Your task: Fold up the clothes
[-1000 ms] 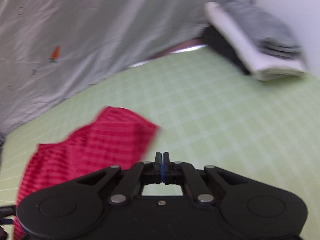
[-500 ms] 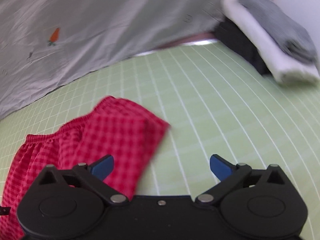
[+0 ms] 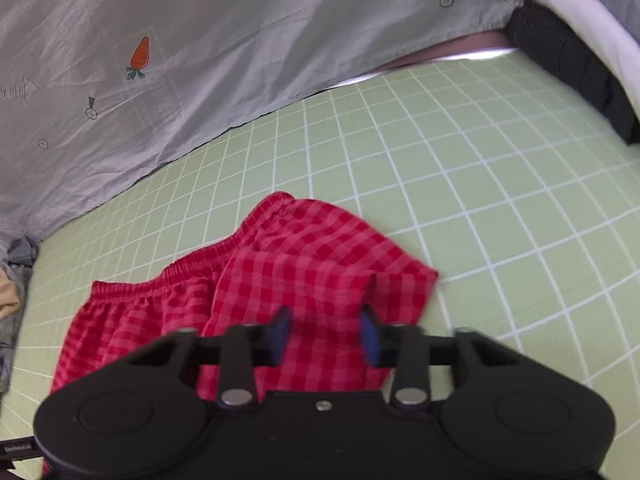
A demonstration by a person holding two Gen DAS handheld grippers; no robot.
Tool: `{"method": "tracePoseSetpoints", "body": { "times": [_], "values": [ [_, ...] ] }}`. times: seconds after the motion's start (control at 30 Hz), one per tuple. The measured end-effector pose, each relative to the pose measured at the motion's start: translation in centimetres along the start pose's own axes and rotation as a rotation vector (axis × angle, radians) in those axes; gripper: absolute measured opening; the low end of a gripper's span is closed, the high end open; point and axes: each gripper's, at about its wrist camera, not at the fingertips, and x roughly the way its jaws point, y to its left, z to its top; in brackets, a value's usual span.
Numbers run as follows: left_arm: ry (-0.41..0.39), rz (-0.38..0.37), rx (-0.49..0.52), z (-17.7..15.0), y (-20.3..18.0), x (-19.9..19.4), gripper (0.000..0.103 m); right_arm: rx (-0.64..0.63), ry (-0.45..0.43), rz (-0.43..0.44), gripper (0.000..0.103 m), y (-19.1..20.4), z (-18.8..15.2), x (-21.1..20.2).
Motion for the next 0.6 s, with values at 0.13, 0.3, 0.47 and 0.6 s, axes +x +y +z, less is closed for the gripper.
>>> {"method": "tracePoseSetpoints", "body": {
  "times": [0.13,0.3,0.47,0.6],
  "values": [
    [-0.006,0.000,-0.001,-0.1,0.0,0.0,0.103,0.069,-0.098,-0.034,0.001,-1.2,-1.0,-4.1],
    [-0.016,0.000,0.000,-0.2,0.0,0.0,0.103,0.137,-0.169,-0.227,0.000,-3.3,-3.7,-12.3],
    [-0.009,-0.001,0.004,-0.1,-0.1,0.0,0.103,0.160,0.061,-0.429,0.001,-6.9,-9.3,-12.4],
    [0.006,-0.004,0.009,0.1,-0.1,0.1,0.103,0.246,0.051,-0.408,0.010,-7.5,-10.3,-12.9]
  ]
}}
